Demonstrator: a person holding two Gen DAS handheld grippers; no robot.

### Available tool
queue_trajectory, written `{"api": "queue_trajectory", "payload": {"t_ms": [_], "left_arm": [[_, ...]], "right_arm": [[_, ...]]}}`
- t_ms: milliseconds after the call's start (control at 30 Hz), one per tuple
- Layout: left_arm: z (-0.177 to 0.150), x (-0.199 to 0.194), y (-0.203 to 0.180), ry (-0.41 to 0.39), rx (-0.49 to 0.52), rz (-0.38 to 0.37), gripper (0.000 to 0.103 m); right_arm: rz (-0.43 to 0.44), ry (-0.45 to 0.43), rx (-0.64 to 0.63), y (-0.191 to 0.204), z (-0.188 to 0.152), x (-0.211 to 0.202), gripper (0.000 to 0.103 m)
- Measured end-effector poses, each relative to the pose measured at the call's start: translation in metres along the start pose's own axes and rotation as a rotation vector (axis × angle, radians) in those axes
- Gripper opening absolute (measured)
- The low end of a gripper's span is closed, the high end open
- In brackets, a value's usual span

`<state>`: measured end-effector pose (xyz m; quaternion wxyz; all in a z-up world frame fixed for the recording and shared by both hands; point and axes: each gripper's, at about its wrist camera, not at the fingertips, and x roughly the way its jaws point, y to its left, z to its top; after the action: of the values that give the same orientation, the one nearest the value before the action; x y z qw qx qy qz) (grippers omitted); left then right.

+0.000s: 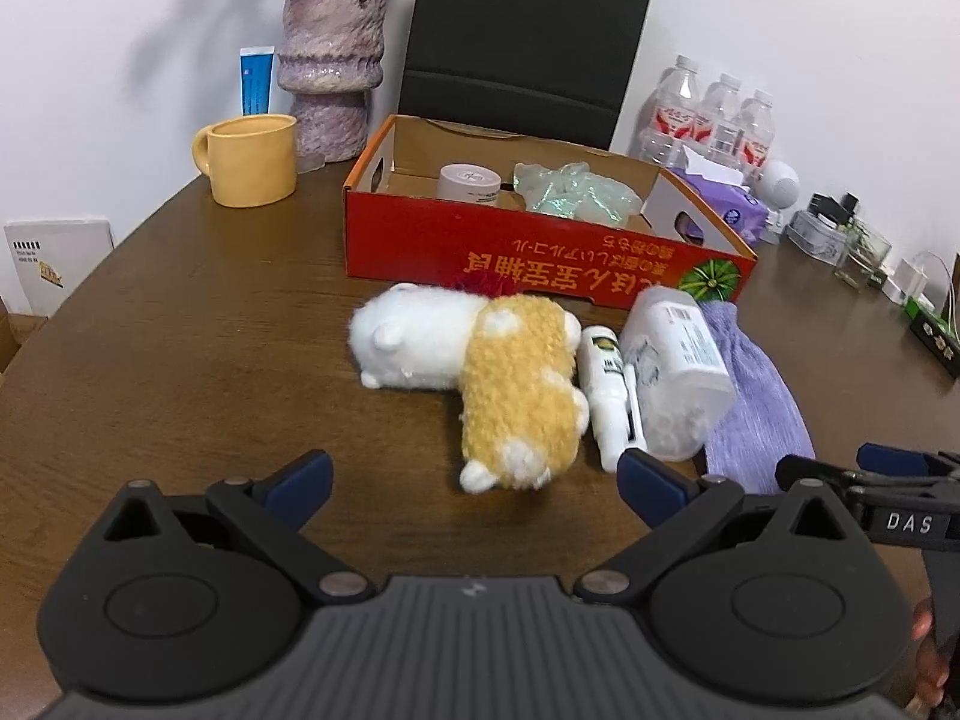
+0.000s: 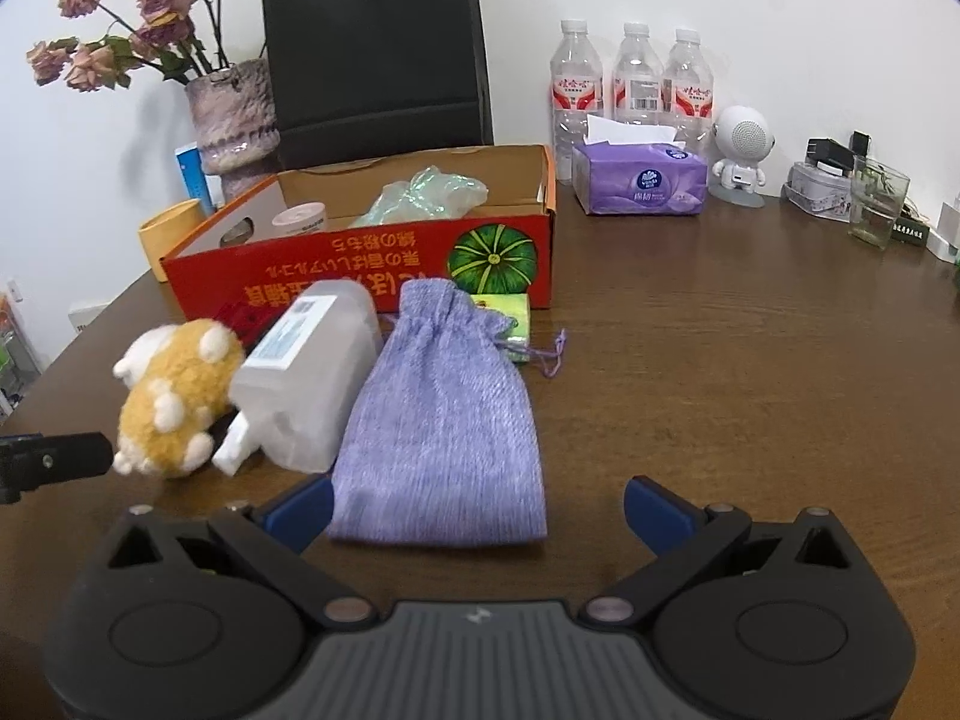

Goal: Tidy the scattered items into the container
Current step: 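Grasp the plush toy with the left tool while the right tool grasps the purple pouch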

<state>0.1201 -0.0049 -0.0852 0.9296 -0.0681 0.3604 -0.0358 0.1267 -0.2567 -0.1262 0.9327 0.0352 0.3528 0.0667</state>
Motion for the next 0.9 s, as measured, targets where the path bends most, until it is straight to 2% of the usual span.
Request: {"api": "queue_trajectory", "payload": {"t_ms": [367, 467, 667, 767, 833, 900], "left_arm": [[0.015, 0.053, -0.005, 0.036, -0.039, 0.018, 0.103], [0.013, 0.063, -0.002, 0.045, -0.054, -0.004, 0.098], [0.006, 0.066, -0.004, -0.013, 0.001, 0.025, 0.095], [0.001, 0.066, -0.007, -0.044, 0.029, 0.037, 0.093], [-0.001, 0.067, -0.008, -0.059, 0.043, 0.041, 0.093], [-0.002, 0.067, -0.009, -0.067, 0.05, 0.045, 0.092]], "right_arm": [[-0.031, 0.029, -0.011, -0.004, 0.02, 0.046, 0.103], [-0.038, 0.026, 0.015, -0.007, 0.019, 0.054, 0.103], [-0.034, -0.017, 0.041, -0.014, 0.015, 0.056, 0.101], [-0.055, -0.031, -0.011, -0.007, 0.01, 0.057, 0.099], [-0.048, -0.038, -0.045, -0.002, 0.007, 0.056, 0.09], [-0.04, -0.047, -0.054, -0.001, 0.006, 0.054, 0.088]]}}
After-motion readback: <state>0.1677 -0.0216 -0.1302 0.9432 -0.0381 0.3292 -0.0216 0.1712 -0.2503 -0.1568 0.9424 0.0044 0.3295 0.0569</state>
